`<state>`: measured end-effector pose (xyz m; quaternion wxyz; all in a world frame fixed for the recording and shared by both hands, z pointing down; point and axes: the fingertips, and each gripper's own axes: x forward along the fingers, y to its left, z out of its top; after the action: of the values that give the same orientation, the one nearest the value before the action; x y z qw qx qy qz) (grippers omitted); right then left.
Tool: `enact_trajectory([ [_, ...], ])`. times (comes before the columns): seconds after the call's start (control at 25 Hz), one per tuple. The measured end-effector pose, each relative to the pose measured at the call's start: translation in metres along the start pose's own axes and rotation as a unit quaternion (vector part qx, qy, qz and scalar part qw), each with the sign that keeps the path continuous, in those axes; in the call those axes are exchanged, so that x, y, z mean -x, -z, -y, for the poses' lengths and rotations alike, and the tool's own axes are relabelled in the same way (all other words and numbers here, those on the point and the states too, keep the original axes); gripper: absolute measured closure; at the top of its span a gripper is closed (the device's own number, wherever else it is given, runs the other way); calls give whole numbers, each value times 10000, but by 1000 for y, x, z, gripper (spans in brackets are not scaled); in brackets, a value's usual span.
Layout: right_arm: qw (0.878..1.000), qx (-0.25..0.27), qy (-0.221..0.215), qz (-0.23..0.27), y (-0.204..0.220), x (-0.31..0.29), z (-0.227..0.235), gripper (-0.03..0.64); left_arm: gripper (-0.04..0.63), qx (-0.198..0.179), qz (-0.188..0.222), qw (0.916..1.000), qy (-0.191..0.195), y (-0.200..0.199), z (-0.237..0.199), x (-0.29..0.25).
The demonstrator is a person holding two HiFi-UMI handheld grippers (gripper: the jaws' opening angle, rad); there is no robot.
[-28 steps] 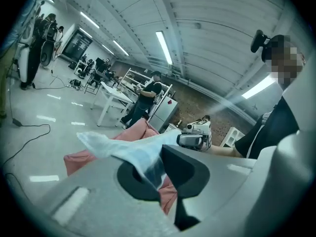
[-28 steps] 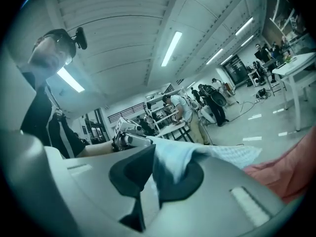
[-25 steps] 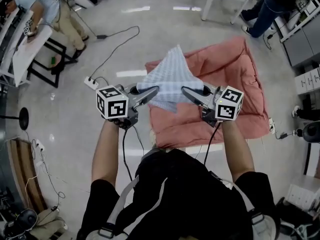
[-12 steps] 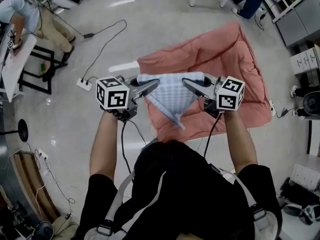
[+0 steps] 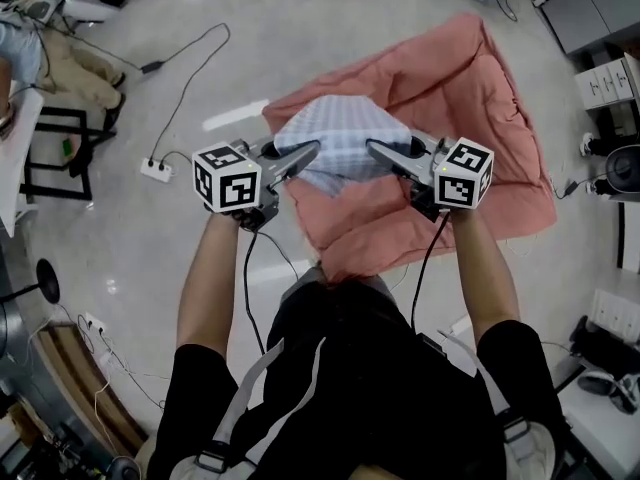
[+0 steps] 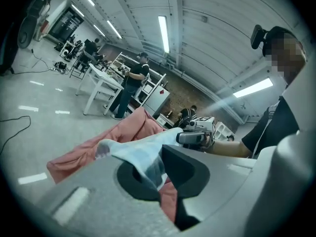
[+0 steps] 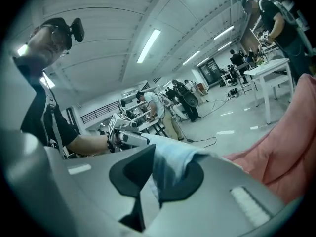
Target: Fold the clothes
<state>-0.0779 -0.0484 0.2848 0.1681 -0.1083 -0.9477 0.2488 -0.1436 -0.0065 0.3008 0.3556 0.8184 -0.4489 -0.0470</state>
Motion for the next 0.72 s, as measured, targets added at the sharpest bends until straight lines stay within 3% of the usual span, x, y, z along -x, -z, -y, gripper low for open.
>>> enact_trajectory([
  [0.12, 10000, -25, 93, -16, 13, 1, 16, 584, 575, -68, 5, 10000, -48, 12, -8, -12],
  [0.28, 9994, -262, 124, -202, 51, 12, 13, 584, 575, 202, 106, 9997, -86, 53, 1, -20],
  [0.56, 9949, -634, -141, -766, 144, 57, -35, 584, 574, 857, 339, 9956, -181, 155, 56, -24],
  [0.72, 9917, -759, -345, -975, 182, 98, -73, 583, 572, 986, 504, 9935, -277, 193, 109, -26],
])
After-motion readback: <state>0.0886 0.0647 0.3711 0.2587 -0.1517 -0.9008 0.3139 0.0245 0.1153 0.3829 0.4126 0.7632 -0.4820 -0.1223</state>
